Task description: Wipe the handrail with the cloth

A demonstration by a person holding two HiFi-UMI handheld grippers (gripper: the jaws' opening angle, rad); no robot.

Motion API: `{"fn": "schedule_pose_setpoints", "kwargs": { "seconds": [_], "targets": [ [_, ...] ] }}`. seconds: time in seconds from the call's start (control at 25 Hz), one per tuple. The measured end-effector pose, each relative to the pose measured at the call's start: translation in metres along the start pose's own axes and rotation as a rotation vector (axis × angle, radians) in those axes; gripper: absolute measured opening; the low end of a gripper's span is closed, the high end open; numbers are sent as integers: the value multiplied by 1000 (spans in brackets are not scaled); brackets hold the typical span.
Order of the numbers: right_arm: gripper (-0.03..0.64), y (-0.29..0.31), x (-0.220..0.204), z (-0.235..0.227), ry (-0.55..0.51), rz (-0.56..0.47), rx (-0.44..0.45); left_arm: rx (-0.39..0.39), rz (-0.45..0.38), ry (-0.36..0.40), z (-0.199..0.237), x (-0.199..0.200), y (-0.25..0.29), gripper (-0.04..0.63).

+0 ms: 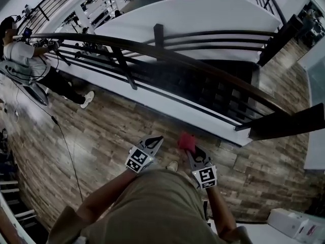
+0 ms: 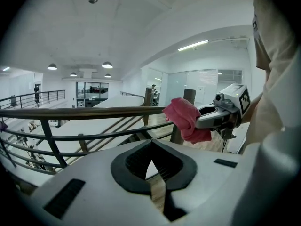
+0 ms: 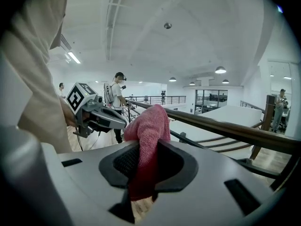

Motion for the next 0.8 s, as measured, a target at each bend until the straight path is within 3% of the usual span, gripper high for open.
{"fn": "schedule_pose_setpoints", "kwargs": {
  "seconds": [0.44,0.8],
  "targets": [
    [86,122,61,48,-48,22,42,31,-15,-41,132,-12,-55,15],
    [84,211,101,84,-80,21,41,46,-36,-32,233,-17,-95,15]
  ]
}}
Point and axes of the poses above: the fingertips, and each gripper's own axes: y forward along the fingers, z to its left, x out of its top, the point moved 8 cm from there along -y, backward along the fingers, and after that the axes turned 2 degrees about x, right-handed, at the moved point
